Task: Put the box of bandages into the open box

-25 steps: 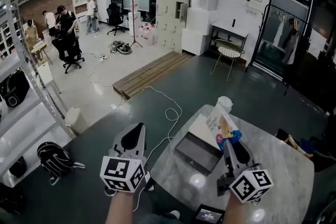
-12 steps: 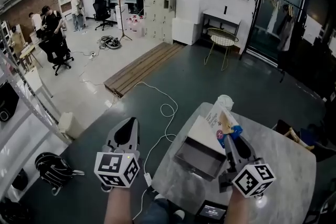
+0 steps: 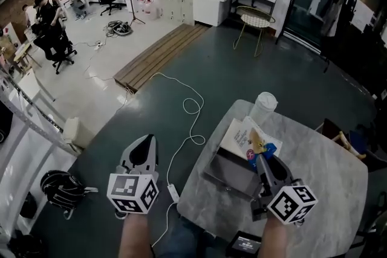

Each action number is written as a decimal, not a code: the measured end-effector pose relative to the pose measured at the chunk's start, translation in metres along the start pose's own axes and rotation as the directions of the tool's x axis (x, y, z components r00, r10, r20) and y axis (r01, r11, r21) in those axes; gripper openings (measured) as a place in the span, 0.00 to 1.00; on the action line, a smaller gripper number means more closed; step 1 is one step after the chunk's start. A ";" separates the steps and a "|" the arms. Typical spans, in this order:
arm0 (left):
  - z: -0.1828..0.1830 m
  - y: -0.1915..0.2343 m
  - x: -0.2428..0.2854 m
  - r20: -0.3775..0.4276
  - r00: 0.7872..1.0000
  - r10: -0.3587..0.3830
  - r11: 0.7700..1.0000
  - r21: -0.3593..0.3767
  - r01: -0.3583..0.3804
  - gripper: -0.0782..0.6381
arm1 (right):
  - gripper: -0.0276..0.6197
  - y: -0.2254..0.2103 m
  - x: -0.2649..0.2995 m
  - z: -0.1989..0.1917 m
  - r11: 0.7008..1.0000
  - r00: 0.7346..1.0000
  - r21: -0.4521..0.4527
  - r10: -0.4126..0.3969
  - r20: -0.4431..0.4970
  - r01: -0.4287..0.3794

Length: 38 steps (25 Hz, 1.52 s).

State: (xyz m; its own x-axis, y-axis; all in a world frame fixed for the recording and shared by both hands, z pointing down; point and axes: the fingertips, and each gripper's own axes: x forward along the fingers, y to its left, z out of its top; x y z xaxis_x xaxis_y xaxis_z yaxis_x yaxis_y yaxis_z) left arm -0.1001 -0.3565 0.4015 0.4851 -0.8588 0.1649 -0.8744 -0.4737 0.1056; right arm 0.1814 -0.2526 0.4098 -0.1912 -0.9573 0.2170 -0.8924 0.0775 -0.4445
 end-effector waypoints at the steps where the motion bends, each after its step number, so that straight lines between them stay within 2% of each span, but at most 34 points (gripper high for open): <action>1: -0.009 0.001 0.000 -0.017 1.000 0.001 1.000 -0.007 -0.001 0.13 | 0.21 -0.002 0.001 -0.009 1.000 1.000 0.006 -0.004 -0.022 0.004; 8: -0.066 -0.003 -0.006 -0.129 0.992 0.007 0.999 -0.042 -0.012 0.13 | 0.21 -0.011 0.002 -0.066 0.999 0.986 0.053 0.009 -0.168 0.000; 14: -0.095 -0.002 -0.015 -0.189 0.982 0.027 0.997 -0.066 -0.040 0.13 | 0.21 -0.016 0.002 -0.104 0.996 0.957 0.093 0.019 -0.290 0.009; 20: -0.097 0.002 -0.012 -0.200 0.979 0.039 0.996 -0.071 -0.055 0.13 | 0.21 -0.027 0.010 -0.127 0.985 0.920 0.161 0.011 -0.393 0.057; 27: -0.084 0.014 -0.002 -0.173 0.983 0.061 0.993 -0.087 -0.077 0.13 | 0.21 -0.037 0.021 -0.149 0.937 0.859 0.304 0.009 -0.513 0.172; 38: -0.072 0.039 0.000 -0.140 0.983 0.115 0.983 -0.125 -0.133 0.13 | 0.21 -0.057 0.038 -0.164 0.914 0.791 0.299 -0.038 -0.610 0.275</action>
State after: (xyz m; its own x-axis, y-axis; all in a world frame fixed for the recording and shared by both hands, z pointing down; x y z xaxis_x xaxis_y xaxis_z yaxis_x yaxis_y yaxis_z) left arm -0.1334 -0.3610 0.4765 0.3782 -0.8717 0.3116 -0.9226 -0.3273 0.2044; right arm 0.1580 -0.2475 0.5864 -0.3663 -0.5906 0.7190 -0.7456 -0.2760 -0.6066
